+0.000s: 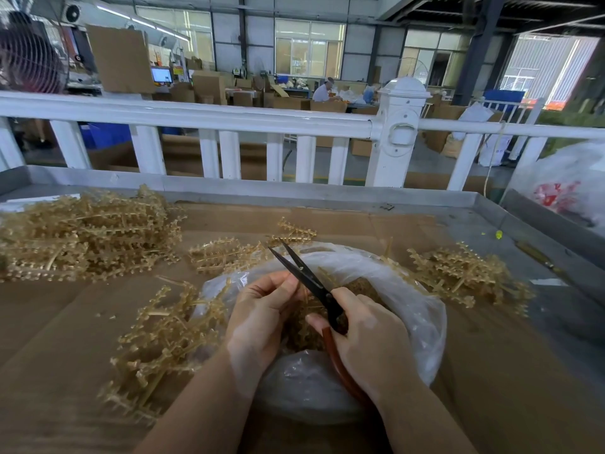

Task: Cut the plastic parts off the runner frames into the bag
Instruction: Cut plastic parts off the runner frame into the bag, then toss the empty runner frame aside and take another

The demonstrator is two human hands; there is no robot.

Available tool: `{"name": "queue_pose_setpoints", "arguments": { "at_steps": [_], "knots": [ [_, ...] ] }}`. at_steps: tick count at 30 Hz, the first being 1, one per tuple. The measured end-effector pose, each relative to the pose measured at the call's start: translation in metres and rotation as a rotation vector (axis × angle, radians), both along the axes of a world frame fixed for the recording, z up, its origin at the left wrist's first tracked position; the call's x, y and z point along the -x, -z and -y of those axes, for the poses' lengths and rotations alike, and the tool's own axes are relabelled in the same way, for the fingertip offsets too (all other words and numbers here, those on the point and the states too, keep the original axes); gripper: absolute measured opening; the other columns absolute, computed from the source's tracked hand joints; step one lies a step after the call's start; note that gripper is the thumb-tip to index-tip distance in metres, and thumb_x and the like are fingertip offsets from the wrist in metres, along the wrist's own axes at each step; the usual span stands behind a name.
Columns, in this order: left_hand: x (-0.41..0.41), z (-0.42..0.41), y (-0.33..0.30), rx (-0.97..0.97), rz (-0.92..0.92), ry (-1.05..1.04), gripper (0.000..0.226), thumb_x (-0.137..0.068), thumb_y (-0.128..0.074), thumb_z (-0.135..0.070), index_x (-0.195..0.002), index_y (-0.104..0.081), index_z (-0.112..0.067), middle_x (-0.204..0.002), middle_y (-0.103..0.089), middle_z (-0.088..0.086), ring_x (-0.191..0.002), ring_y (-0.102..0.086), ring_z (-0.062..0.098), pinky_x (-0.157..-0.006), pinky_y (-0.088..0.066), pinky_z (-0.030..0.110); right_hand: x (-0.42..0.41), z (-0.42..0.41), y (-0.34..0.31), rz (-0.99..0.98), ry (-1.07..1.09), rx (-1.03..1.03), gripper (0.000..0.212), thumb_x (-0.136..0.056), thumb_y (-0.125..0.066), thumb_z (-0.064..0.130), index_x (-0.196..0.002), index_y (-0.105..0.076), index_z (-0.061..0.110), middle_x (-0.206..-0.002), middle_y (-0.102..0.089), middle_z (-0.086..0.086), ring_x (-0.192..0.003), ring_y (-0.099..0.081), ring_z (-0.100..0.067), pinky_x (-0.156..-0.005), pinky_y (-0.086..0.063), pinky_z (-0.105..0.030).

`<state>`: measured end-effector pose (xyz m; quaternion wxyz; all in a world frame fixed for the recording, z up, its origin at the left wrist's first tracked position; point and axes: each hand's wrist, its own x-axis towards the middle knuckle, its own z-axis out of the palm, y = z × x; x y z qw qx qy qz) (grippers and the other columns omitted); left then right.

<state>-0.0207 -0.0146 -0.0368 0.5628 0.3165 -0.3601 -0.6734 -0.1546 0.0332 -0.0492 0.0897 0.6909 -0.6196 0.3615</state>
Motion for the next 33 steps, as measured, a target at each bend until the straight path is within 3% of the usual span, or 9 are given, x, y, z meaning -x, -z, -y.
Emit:
{"name": "queue_pose_setpoints", "arguments": {
  "at_steps": [4, 9, 13, 17, 20, 23, 26, 28, 33],
  "knots": [
    [0.0, -0.001, 0.0, 0.003, -0.009, 0.007, 0.036, -0.086, -0.054, 0.001, -0.057, -0.072, -0.013, -0.068, -0.064, 0.009, -0.061, -0.063, 0.013, -0.063, -0.056, 0.024, 0.0, 0.001, 0.001, 0.006, -0.015, -0.005, 0.03, -0.083, -0.06, 0.051, -0.092, -0.064, 0.023, -0.069, -0.063, 0.008, -0.061, -0.057, -0.007, -0.059, -0.036, -0.012],
    [0.001, -0.001, 0.001, -0.011, -0.023, 0.018, 0.013, -0.08, -0.059, -0.003, -0.071, -0.069, -0.005, -0.074, -0.064, 0.015, -0.066, -0.065, 0.019, -0.061, -0.056, 0.026, 0.001, 0.002, 0.002, 0.009, -0.041, -0.013, 0.032, -0.086, -0.056, 0.053, -0.091, -0.063, 0.022, -0.07, -0.063, 0.008, -0.061, -0.057, -0.006, -0.058, -0.037, -0.011],
    [0.002, -0.001, 0.0, -0.033, -0.041, -0.003, 0.019, -0.084, -0.057, -0.002, -0.07, -0.068, -0.007, -0.071, -0.067, 0.012, -0.064, -0.067, 0.016, -0.059, -0.057, 0.025, 0.001, 0.001, 0.003, -0.002, -0.013, 0.021, 0.03, -0.086, -0.058, 0.052, -0.092, -0.063, 0.023, -0.069, -0.062, 0.009, -0.061, -0.057, -0.007, -0.057, -0.041, -0.015],
    [0.003, -0.003, -0.003, -0.048, -0.044, -0.061, 0.005, -0.085, -0.06, -0.008, -0.081, -0.062, -0.01, -0.08, -0.069, 0.011, -0.077, -0.07, 0.021, -0.072, -0.06, 0.031, 0.005, 0.001, 0.001, 0.058, 0.004, 0.095, 0.033, -0.089, -0.054, 0.051, -0.091, -0.063, 0.02, -0.069, -0.059, 0.008, -0.062, -0.055, -0.01, -0.056, -0.048, -0.024],
    [-0.003, -0.003, -0.012, 0.021, 0.014, -0.129, 0.013, -0.091, -0.056, -0.008, -0.079, -0.058, -0.011, -0.075, -0.07, 0.007, -0.074, -0.071, 0.019, -0.067, -0.058, 0.027, 0.006, 0.0, 0.0, 0.092, 0.019, 0.149, 0.035, -0.091, -0.054, 0.051, -0.089, -0.062, 0.017, -0.065, -0.054, 0.007, -0.059, -0.052, -0.012, -0.051, -0.045, -0.026],
    [-0.012, 0.0, -0.024, 0.03, 0.067, -0.207, 0.016, -0.095, -0.05, -0.004, -0.08, -0.055, -0.007, -0.064, -0.067, 0.004, -0.058, -0.066, 0.013, -0.055, -0.055, 0.021, 0.006, -0.001, -0.001, 0.095, 0.027, 0.156, 0.037, -0.091, -0.051, 0.053, -0.086, -0.061, 0.018, -0.063, -0.049, 0.009, -0.056, -0.046, -0.008, -0.051, -0.038, -0.02],
    [-0.022, 0.004, -0.032, -0.026, 0.203, -0.292, 0.018, -0.097, -0.047, -0.002, -0.081, -0.054, -0.006, -0.061, -0.061, 0.006, -0.044, -0.056, 0.007, -0.044, -0.048, 0.017, 0.006, -0.001, -0.001, 0.102, 0.031, 0.146, 0.032, -0.09, -0.055, 0.05, -0.086, -0.06, 0.018, -0.063, -0.046, 0.011, -0.056, -0.043, -0.006, -0.052, -0.032, -0.015],
    [-0.033, 0.006, -0.036, -0.01, 0.366, -0.309, 0.017, -0.098, -0.046, -0.002, -0.084, -0.056, -0.005, -0.068, -0.059, 0.007, -0.049, -0.054, 0.009, -0.045, -0.046, 0.014, 0.006, -0.001, 0.0, 0.104, 0.035, 0.135, 0.031, -0.088, -0.055, 0.05, -0.087, -0.06, 0.019, -0.062, -0.046, 0.012, -0.055, -0.043, -0.005, -0.052, -0.028, -0.011],
    [-0.058, 0.004, -0.047, 0.193, 1.016, -0.395, 0.012, -0.097, -0.052, -0.01, -0.092, -0.063, -0.013, -0.078, -0.067, 0.004, -0.066, -0.062, 0.014, -0.061, -0.052, 0.028, 0.006, 0.0, 0.001, 0.093, 0.044, 0.128, 0.03, -0.088, -0.055, 0.05, -0.087, -0.06, 0.02, -0.063, -0.045, 0.014, -0.056, -0.041, -0.004, -0.054, -0.022, -0.005]
  ]
}}
